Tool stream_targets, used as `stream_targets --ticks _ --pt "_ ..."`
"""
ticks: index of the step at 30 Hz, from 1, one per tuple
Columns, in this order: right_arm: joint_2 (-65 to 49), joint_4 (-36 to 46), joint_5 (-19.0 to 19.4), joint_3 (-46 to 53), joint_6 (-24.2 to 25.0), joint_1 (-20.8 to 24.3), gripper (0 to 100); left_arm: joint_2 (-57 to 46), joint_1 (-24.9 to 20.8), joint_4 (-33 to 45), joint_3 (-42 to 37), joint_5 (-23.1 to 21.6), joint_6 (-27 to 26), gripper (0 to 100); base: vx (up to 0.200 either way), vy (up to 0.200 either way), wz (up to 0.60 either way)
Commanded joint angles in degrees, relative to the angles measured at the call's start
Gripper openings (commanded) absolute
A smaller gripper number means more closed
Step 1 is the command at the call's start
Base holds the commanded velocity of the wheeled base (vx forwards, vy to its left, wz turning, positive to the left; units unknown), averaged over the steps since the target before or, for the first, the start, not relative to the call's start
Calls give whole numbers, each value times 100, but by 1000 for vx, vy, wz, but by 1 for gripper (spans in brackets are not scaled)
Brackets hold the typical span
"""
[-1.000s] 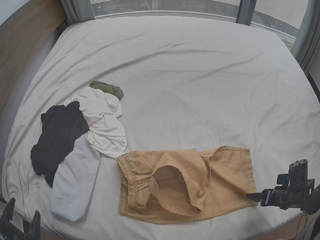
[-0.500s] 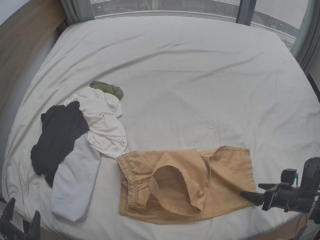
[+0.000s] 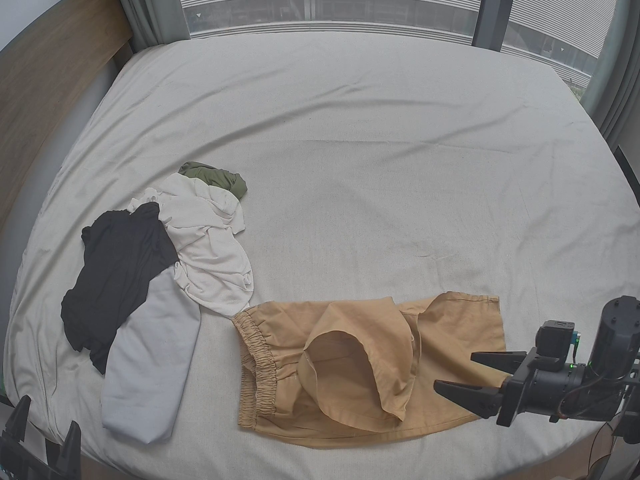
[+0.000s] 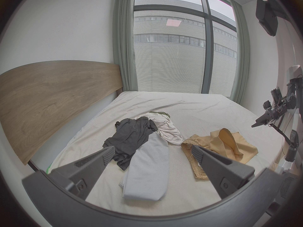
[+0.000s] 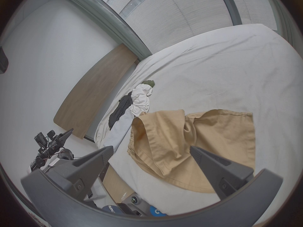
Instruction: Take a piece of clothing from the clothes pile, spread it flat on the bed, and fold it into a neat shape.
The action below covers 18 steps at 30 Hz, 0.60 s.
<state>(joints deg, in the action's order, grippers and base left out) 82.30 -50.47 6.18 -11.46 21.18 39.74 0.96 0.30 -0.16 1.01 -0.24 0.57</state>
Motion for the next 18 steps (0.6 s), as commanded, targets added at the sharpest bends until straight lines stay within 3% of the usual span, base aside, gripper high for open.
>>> stream_targets --ticks 1,18 --pt "471 -16 85 -322 -8 139 100 -96 -4 -2 -101 -2 4 100 0 0 0" --pt "1860 -763 331 -946 -70 623 100 -88 -4 -2 -101 -11 31 100 0 0 0"
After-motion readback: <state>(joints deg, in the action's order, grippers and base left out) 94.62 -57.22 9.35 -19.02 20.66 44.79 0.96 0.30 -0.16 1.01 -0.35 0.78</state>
